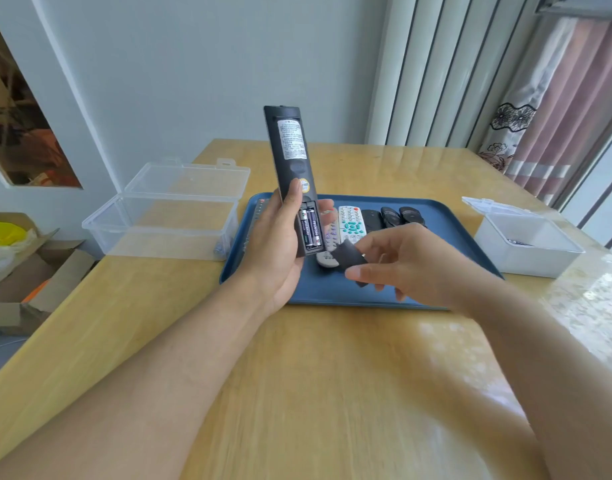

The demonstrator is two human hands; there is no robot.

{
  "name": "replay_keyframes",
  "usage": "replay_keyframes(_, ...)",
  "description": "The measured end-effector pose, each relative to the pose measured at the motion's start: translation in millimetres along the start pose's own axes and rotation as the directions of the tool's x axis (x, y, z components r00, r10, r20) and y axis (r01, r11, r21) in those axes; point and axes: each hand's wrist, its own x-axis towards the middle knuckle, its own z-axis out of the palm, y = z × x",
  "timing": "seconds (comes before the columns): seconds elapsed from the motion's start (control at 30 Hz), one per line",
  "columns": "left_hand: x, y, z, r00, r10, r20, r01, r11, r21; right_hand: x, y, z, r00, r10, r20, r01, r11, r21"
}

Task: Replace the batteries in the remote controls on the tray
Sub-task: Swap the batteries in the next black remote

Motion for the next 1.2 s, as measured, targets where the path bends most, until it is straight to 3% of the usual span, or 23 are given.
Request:
replay_keyframes(0.1, 1, 1, -1, 0.999, -0.027, 0.024, 0.027, 1.000, -0.003, -2, 6, -13, 0.999, 0.021, 0.046, -0.009, 0.970, -0.241)
replay_keyframes(0.17, 0, 0, -2, 0.997, -0.051, 0.055, 0.050, 0.999, 0.012, -2, 7, -15, 0.997, 0.070, 0.022, -0.060, 0.949, -0.310)
replay_keyframes(0.27, 0, 0, -2, 0.993, -0.084, 0.082, 0.084, 0.996, 0.007, 1, 9, -16, 0.994, 0.096, -0.050, -0.107, 0.941, -0.320)
replay_keyframes(0.43, -1, -2, -1, 0.986, -0.131, 0.106, 0.132, 0.991, -0.011, -2, 10, -20, 0.984, 0.179, -0.008, -0.171, 0.922, -0.348)
replay_keyframes(0.6, -2, -3, 0, 0.979, -0.171, 0.113, 0.169, 0.985, 0.033, -6, 9, -20, 0.983, 0.169, -0.068, -0.182, 0.912, -0.367)
replay_keyframes(0.8, -2, -2, 0, 0.978, -0.177, 0.111, 0.172, 0.984, 0.057, -4, 9, -21, 0.969, 0.038, -0.246, -0.121, 0.936, -0.332)
replay_keyframes(0.87, -2, -3, 0, 0.978, -0.178, 0.111, 0.173, 0.983, 0.055, -3, 7, -16, 0.942, -0.114, -0.315, 0.018, 0.956, -0.292)
replay_keyframes(0.97, -5, -3, 0, 0.969, -0.202, 0.146, 0.196, 0.979, 0.050, -3, -2, -2, 0.847, -0.337, -0.411, 0.274, 0.939, -0.206)
replay_keyframes(1.07, -7, -4, 0, 0.963, -0.214, 0.161, 0.212, 0.977, 0.029, -3, -2, 11, 0.837, -0.447, -0.314, 0.339, 0.876, -0.343)
replay_keyframes(1.2, -5, -5, 0, 0.963, -0.219, 0.159, 0.217, 0.976, 0.026, 0, 3, 16, 0.868, -0.429, -0.249, 0.301, 0.855, -0.423)
